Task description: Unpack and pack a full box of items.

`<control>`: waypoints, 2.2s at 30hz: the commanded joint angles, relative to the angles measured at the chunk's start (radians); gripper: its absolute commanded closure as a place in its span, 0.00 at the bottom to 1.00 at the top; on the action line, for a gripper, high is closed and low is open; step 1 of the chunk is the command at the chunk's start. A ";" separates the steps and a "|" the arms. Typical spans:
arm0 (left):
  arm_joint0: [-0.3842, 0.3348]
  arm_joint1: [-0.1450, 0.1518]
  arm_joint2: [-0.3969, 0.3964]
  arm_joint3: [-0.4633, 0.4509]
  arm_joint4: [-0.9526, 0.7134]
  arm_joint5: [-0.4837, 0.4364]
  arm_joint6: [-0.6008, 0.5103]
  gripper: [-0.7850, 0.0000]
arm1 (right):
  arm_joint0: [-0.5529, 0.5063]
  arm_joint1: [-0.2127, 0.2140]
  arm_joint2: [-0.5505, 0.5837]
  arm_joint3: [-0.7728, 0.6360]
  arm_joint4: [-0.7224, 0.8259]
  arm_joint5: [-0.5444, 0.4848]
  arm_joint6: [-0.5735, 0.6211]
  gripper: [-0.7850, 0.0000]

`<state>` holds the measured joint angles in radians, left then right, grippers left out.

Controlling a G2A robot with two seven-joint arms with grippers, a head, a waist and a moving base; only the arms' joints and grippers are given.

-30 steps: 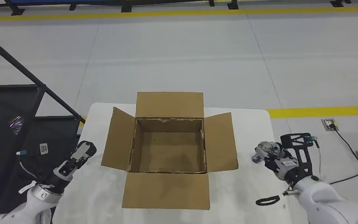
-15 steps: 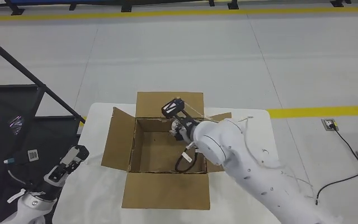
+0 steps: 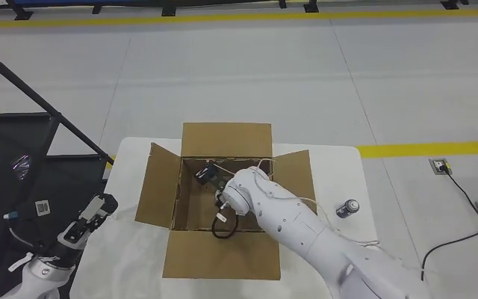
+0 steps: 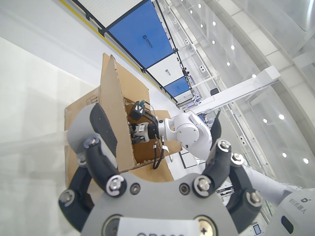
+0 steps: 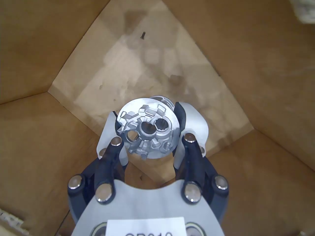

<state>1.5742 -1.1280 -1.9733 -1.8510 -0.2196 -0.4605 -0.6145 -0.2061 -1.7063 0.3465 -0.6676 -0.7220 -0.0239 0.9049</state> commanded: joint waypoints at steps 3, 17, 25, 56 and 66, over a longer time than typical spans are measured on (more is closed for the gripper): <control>0.000 0.000 0.000 0.000 0.000 0.000 0.000 0.00 | 0.010 -0.047 -0.005 0.094 0.013 -0.020 -0.037 0.12; 0.000 0.000 0.000 0.000 0.000 0.000 0.000 0.00 | 0.056 -0.080 0.047 0.123 -0.014 -0.007 -0.117 0.00; 0.000 0.000 0.000 0.000 0.000 0.000 0.000 0.00 | -0.051 0.077 0.214 -0.390 -0.177 0.122 0.014 0.00; 0.000 0.000 0.000 0.000 0.000 0.000 0.000 0.00 | -0.858 0.374 1.332 -0.964 -0.450 0.092 0.261 0.00; 0.000 0.000 0.000 0.000 0.000 0.000 0.000 0.00 | -0.834 0.382 1.308 -0.897 -0.478 0.119 0.244 1.00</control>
<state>1.5742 -1.1280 -1.9733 -1.8510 -0.2196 -0.4605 -0.6145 -1.0414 -1.3249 1.6560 -1.5649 -1.1969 0.0929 1.1489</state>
